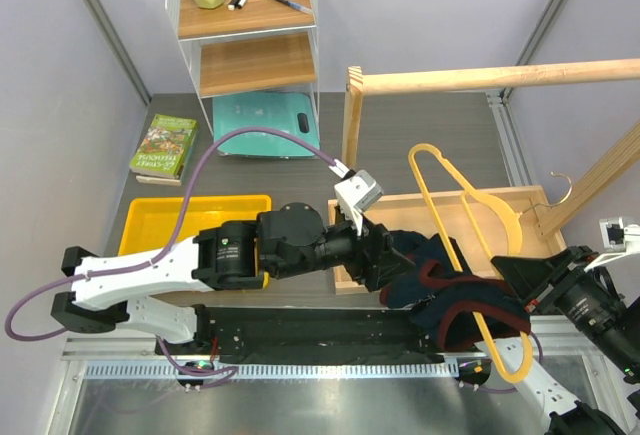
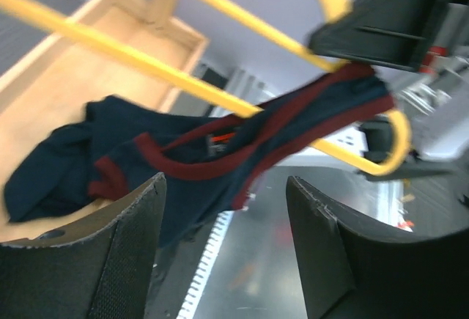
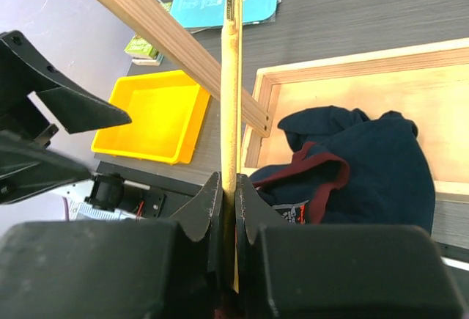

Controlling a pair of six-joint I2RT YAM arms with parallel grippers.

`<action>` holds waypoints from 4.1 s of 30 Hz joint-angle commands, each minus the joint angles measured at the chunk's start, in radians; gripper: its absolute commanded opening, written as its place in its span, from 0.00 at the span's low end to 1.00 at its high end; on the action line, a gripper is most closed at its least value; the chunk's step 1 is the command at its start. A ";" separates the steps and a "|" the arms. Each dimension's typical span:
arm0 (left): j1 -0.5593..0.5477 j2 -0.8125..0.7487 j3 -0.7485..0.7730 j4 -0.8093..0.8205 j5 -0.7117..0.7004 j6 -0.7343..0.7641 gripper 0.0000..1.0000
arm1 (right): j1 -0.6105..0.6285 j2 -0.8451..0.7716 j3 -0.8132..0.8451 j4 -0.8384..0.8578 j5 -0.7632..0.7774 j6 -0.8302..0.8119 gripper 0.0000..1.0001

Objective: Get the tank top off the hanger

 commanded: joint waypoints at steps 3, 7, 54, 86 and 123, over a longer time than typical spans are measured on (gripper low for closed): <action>-0.024 0.046 0.033 0.193 0.280 0.119 0.69 | 0.004 0.019 -0.018 0.017 -0.066 0.003 0.01; -0.061 0.163 0.139 0.177 0.266 0.190 0.70 | 0.004 0.008 -0.029 0.026 -0.084 0.006 0.01; -0.220 0.270 0.175 0.358 0.412 -0.074 0.00 | 0.006 -0.033 -0.133 0.278 0.069 0.141 0.01; -0.205 -0.214 -0.314 -0.005 -0.197 -0.240 0.00 | 0.006 0.274 0.081 0.434 0.020 -0.190 0.01; -0.128 -0.276 -0.330 -0.185 -0.237 -0.261 0.00 | 0.006 0.301 -0.084 0.415 0.181 -0.150 0.31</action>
